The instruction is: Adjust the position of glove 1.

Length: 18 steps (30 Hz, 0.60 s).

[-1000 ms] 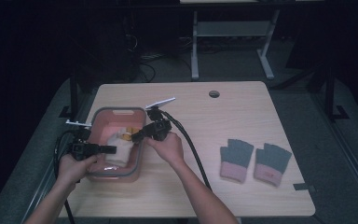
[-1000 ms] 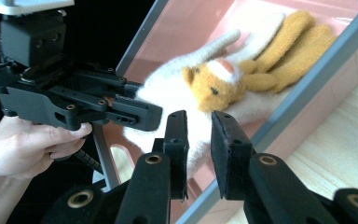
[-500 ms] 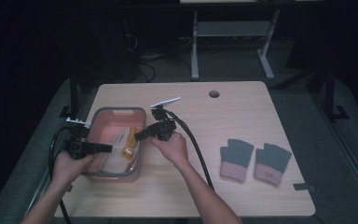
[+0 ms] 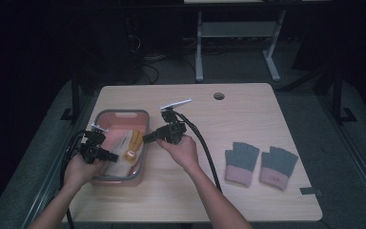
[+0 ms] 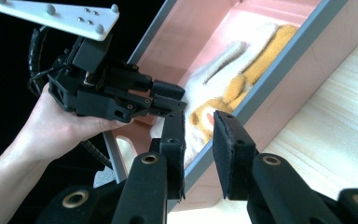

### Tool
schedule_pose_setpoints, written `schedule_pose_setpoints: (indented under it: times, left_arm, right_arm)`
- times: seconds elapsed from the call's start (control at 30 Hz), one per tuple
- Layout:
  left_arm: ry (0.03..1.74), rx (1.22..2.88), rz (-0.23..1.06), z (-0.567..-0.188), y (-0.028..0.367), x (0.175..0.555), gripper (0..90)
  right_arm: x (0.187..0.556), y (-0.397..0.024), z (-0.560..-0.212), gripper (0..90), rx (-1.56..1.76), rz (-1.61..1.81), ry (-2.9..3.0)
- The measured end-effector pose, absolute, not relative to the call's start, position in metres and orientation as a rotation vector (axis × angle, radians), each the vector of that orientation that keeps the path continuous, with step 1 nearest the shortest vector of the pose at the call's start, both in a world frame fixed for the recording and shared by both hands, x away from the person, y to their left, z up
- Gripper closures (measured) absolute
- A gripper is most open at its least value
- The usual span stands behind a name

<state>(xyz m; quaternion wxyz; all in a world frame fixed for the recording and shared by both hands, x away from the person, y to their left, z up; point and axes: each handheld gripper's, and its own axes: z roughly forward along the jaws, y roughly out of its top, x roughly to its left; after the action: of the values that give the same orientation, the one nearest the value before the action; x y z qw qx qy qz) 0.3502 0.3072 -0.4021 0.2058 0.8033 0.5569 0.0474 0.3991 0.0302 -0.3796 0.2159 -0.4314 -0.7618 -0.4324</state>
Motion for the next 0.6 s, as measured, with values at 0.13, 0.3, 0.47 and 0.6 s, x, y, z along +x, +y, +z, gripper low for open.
schedule_pose_setpoints:
  times: [0.13, 0.3, 0.47, 0.6]
  left_arm:
    - [1.584, 2.258, 0.196, -0.397, 0.309, 0.352, 59.7]
    - [1.603, 2.290, 0.162, -0.401, 0.309, 0.359, 60.2]
    - [1.591, 2.303, 0.103, -0.404, 0.309, 0.363, 71.8]
    - [1.590, 2.297, 0.050, -0.405, 0.310, 0.365, 74.0]
  right_arm:
    - [0.398, 0.029, -0.379, 73.3, -1.196, -1.202, -2.115]
    - [0.398, 0.028, -0.378, 73.3, -1.191, -1.207, -2.116]
    - [0.398, 0.027, -0.378, 73.3, -1.191, -1.200, -2.121]
    - [0.398, 0.026, -0.380, 73.3, -1.191, -1.199, -2.122]
